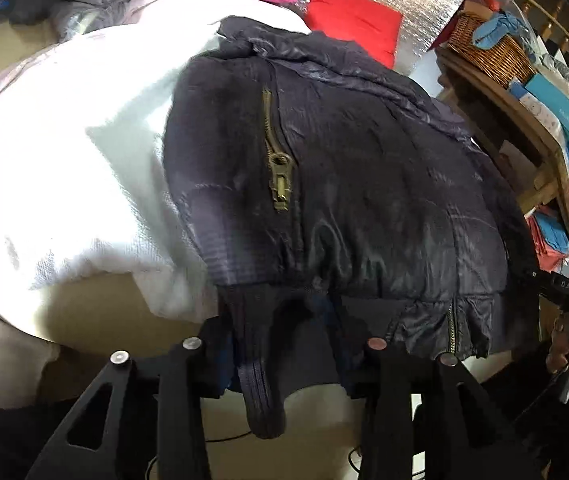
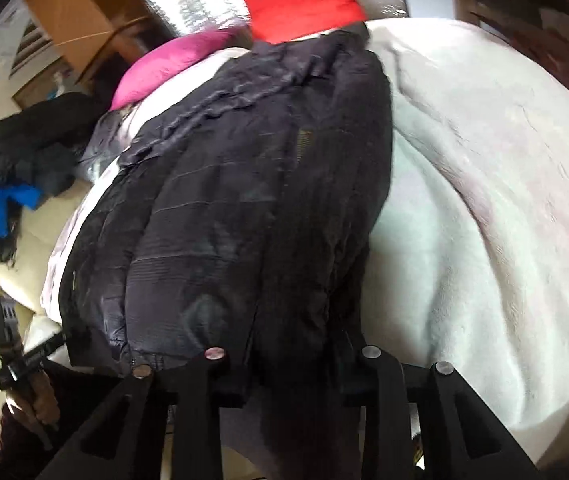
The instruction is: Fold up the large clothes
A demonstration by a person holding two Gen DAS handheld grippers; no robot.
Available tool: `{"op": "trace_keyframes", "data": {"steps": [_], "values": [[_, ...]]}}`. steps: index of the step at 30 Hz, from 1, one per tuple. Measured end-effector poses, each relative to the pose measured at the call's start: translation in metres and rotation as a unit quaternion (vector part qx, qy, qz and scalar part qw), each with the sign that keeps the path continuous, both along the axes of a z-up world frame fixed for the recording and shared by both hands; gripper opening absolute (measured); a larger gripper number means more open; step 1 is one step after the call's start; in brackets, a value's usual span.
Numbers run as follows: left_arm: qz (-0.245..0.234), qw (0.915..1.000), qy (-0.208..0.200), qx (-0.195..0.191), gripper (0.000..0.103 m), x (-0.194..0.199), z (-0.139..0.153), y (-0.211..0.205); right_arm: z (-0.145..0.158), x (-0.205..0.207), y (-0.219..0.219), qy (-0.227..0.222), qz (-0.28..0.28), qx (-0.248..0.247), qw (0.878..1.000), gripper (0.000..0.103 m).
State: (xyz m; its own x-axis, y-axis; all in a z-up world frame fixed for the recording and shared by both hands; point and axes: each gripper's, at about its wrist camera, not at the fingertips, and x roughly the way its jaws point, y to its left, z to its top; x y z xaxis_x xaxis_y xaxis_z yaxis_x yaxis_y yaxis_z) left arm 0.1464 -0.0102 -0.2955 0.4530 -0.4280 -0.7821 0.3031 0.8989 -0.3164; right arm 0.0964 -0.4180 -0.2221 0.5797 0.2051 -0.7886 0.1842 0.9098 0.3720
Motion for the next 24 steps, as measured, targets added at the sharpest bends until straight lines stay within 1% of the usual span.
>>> {"op": "trace_keyframes", "data": {"steps": [1,2,3,4,5,6,7,8,9,10,11,12,13,14,15,16,17,18,19,20,21,22,23,24], "values": [[-0.007,0.9999,-0.007,0.011,0.041,-0.002,0.001,-0.002,0.000,-0.004,-0.002,0.001,-0.005,0.005,1.000,0.034],[-0.009,0.9997,-0.014,0.020,0.038,-0.004,0.001,-0.004,0.000,-0.007,-0.004,0.001,-0.011,0.008,1.000,0.035],[-0.007,0.9994,-0.019,0.030,0.025,-0.004,0.001,-0.005,0.000,-0.011,-0.006,0.004,-0.018,0.008,1.000,0.035],[-0.001,0.9991,-0.022,0.037,0.015,-0.004,0.000,-0.003,-0.001,-0.012,-0.009,0.006,-0.024,0.010,1.000,0.036],[0.005,0.9993,-0.018,0.033,0.012,-0.002,0.000,0.001,-0.001,-0.015,-0.011,0.009,-0.029,0.014,0.999,0.046],[0.010,0.9997,-0.011,0.018,0.011,-0.001,-0.001,0.006,-0.002,-0.019,-0.015,0.022,-0.034,0.018,0.999,0.072],[0.015,0.9999,-0.004,0.005,0.011,0.001,-0.002,0.011,-0.007,-0.018,-0.020,0.043,-0.039,0.028,0.998,0.075],[0.016,0.9999,-0.003,0.003,0.011,-0.001,-0.003,0.012,-0.012,-0.021,-0.025,0.054,-0.048,0.049,0.996,0.075],[0.016,0.9998,-0.004,0.008,0.011,-0.001,-0.004,0.010,-0.015,-0.022,-0.030,0.054,-0.057,0.067,0.995,0.075],[0.013,0.9998,-0.004,0.013,0.015,-0.001,-0.005,0.005,-0.016,-0.023,-0.032,0.050,-0.061,0.075,0.994,0.075],[0.009,0.9999,-0.005,0.013,0.021,-0.002,-0.004,0.003,-0.017,-0.020,-0.030,0.048,-0.054,0.074,0.995,0.073],[-0.002,0.9999,-0.005,0.008,0.039,-0.004,-0.004,-0.001,-0.017,-0.017,-0.024,0.044,-0.039,0.069,0.996,0.069],[-0.020,0.9998,-0.006,0.006,0.054,-0.006,-0.003,-0.007,-0.019,-0.014,-0.018,0.043,-0.023,0.067,0.997,0.065],[-0.031,0.9993,-0.011,0.016,0.056,-0.007,-0.003,-0.015,-0.020,-0.010,-0.006,0.049,-0.002,0.051,0.998,0.063],[-0.038,0.9982,-0.024,0.039,0.055,-0.009,-0.003,-0.020,-0.017,-0.008,0.012,0.049,0.021,0.000,0.999,0.049],[-0.041,0.9968,-0.034,0.060,0.042,-0.011,-0.003,-0.023,-0.016,-0.008,0.024,0.047,0.040,-0.036,0.997,0.042],[-0.032,0.9958,-0.040,0.075,0.034,-0.011,-0.004,-0.021,-0.012,-0.009,0.037,0.038,0.058,-0.065,0.996,0.037],[-0.023,0.9964,-0.037,0.073,0.017,-0.010,-0.003,-0.016,-0.008,-0.010,0.040,0.028,0.060,-0.062,0.996,0.030],[-0.010,0.9977,-0.027,0.062,0.010,-0.006,-0.004,-0.009,-0.006,-0.011,0.038,0.021,0.057,-0.056,0.997,0.026],[0.000,0.9994,-0.010,0.033,0.009,-0.001,-0.005,0.001,-0.005,-0.011,0.034,0.018,0.047,-0.048,0.998,0.025],[0.006,0.9997,-0.004,0.022,0.009,0.000,-0.005,0.004,-0.007,-0.010,0.030,0.022,0.041,-0.038,0.998,0.025],[0.005,0.9996,-0.007,0.026,0.009,-0.001,-0.005,0.003,-0.012,-0.007,0.028,0.033,0.035,-0.031,0.998,0.026],[0.001,0.9991,-0.014,0.040,0.009,-0.002,-0.004,-0.001,-0.016,-0.005,0.025,0.041,0.033,-0.024,0.998,0.029],[-0.005,0.9984,-0.020,0.053,0.010,-0.004,-0.004,-0.007,-0.017,-0.003,0.025,0.047,0.029,-0.021,0.998,0.029]]}}
